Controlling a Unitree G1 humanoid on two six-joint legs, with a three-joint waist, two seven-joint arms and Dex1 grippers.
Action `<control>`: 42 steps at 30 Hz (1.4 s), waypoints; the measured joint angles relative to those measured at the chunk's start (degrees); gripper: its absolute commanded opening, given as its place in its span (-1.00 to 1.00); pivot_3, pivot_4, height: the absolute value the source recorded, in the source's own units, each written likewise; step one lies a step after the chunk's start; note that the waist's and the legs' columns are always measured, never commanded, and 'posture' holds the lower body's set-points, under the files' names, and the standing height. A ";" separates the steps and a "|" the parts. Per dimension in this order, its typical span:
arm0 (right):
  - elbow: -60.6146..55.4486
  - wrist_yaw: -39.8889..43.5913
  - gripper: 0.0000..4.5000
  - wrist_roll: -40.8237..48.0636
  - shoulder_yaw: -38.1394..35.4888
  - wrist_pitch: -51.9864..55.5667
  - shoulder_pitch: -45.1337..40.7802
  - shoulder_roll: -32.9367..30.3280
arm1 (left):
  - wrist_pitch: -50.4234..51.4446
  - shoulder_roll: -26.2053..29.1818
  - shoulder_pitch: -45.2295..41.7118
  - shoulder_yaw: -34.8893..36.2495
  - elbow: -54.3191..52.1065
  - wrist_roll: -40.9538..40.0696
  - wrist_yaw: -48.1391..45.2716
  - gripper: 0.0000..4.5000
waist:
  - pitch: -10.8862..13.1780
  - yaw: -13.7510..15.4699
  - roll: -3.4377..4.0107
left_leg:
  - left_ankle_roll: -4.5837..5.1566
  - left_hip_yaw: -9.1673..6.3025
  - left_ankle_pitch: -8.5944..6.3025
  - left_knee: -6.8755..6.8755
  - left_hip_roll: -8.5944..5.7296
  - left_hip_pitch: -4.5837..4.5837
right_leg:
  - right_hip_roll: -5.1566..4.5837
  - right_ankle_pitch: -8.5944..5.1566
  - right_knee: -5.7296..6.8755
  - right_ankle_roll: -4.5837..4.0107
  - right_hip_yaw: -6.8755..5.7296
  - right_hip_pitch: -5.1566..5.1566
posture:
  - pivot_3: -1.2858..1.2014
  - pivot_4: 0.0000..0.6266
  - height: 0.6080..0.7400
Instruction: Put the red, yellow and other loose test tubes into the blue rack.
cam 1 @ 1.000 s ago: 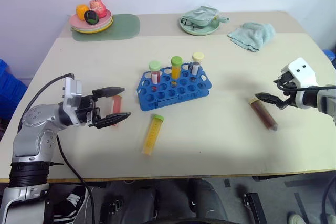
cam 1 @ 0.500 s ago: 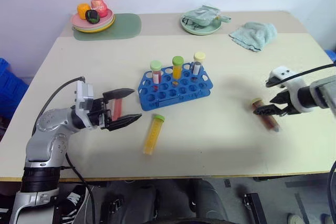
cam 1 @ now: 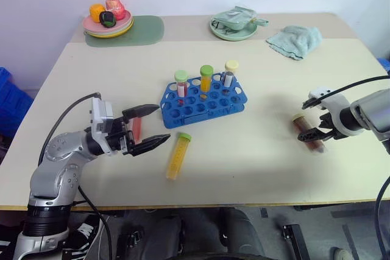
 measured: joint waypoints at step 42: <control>2.12 -4.80 -0.66 5.27 -5.03 4.72 -0.81 4.12 | 0.03 1.08 2.74 -0.08 -3.24 -1.83 -0.19 1.00 | -0.01 -0.21 -0.01 | 0.00 0.00 0.00 0.00 0.00 0.03 | 0.01 0.00 0.00 0.00 0.00 0.04 | 0.03 -0.52 1.00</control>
